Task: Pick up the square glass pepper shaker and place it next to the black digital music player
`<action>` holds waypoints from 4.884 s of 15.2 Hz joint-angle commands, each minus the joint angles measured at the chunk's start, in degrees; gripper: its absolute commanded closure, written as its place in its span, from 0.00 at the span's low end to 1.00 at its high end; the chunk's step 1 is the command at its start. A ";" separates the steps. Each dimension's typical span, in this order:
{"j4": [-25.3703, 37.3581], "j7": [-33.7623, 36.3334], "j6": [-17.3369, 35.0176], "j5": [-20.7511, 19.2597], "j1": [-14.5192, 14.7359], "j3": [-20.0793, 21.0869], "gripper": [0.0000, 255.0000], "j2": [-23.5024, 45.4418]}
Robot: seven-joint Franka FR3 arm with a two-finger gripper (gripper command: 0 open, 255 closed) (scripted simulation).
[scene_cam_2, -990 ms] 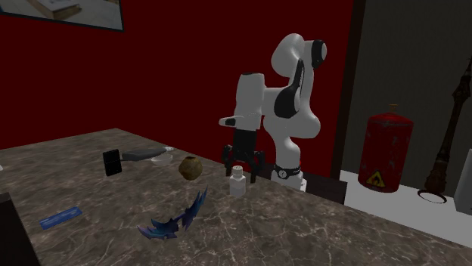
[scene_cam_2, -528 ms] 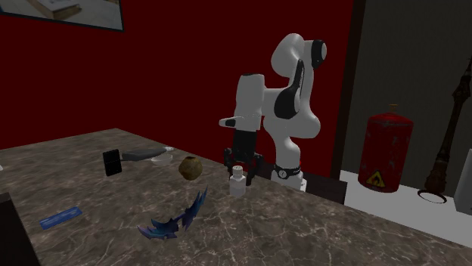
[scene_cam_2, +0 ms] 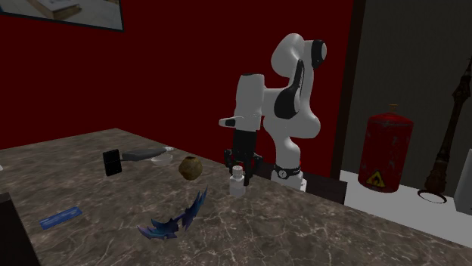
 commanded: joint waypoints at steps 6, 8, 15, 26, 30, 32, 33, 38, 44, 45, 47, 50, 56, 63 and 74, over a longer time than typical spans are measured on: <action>2.30 0.24 -5.21 -0.03 -0.09 0.34 1.00 -2.82; 3.34 0.33 -7.18 -0.03 -0.12 0.46 1.00 -3.76; 7.35 0.57 -13.73 0.04 -0.13 0.82 1.00 -6.31; 14.68 0.86 -23.07 0.22 -0.05 1.27 1.00 -8.31; 17.63 0.94 -26.23 0.30 0.01 1.41 1.00 -8.53; 19.16 0.98 -27.78 0.34 0.03 1.47 1.00 -8.55; 19.94 1.00 -28.54 0.36 0.05 1.50 1.00 -8.54; 24.66 -3.84 -26.82 -0.70 -0.97 -2.96 1.00 -2.10; 33.39 -11.26 -25.14 -0.24 -1.45 -9.41 1.00 8.36; 35.06 -12.54 -25.01 0.11 -1.44 -10.47 1.00 10.20; 38.60 -15.19 -24.92 1.08 -1.42 -12.52 1.00 13.97; 44.40 -19.32 -25.21 3.22 -1.41 -15.54 1.00 19.89; 58.13 -28.06 -27.71 9.99 -2.69 -20.62 1.00 33.02; 79.30 -36.69 -34.79 20.11 -9.16 -23.05 1.00 50.79; 78.32 -39.71 -29.90 23.14 -11.05 -22.38 1.00 55.68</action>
